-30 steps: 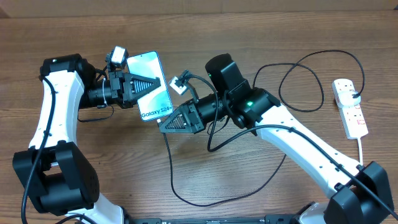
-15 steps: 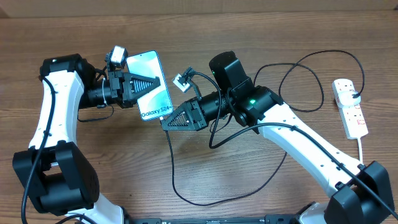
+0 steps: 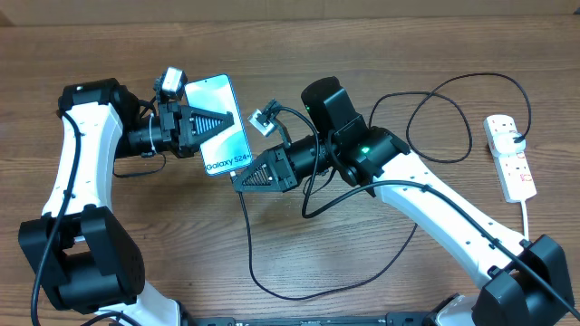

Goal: Plug charger to phone and switch on socket

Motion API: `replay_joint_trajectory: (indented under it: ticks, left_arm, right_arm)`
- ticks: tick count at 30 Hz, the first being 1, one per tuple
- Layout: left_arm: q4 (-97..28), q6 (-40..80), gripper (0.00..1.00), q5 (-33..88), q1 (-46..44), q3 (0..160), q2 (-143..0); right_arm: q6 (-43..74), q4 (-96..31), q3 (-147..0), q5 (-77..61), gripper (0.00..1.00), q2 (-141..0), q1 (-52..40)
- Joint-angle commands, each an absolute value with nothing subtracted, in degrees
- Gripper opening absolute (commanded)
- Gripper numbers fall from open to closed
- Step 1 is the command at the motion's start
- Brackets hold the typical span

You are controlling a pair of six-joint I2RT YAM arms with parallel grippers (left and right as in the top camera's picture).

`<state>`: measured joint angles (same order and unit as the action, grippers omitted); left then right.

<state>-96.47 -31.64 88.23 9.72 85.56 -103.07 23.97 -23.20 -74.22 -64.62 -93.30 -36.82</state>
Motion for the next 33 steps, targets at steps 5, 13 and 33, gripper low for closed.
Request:
replay_joint_trajectory:
  ticks: [5, 13, 33]
  left_arm:
    - [-96.6, -31.6, 0.04, 86.8, 9.6, 85.9, -102.3]
    - [-96.6, -32.2, 0.04, 86.9, 9.6, 85.9, -102.3]
    - [-95.6, -32.4, 0.04, 87.1, 9.6, 85.9, -102.3]
  right_arm:
    - [25.3, -23.0, -74.3, -63.9, 0.04, -93.2, -37.1]
    - [26.7, -22.9, -74.3, -63.9, 0.04, -93.2, -37.1]
    - [34.6, -19.6, -74.3, -61.5, 0.04, -93.2, -37.1]
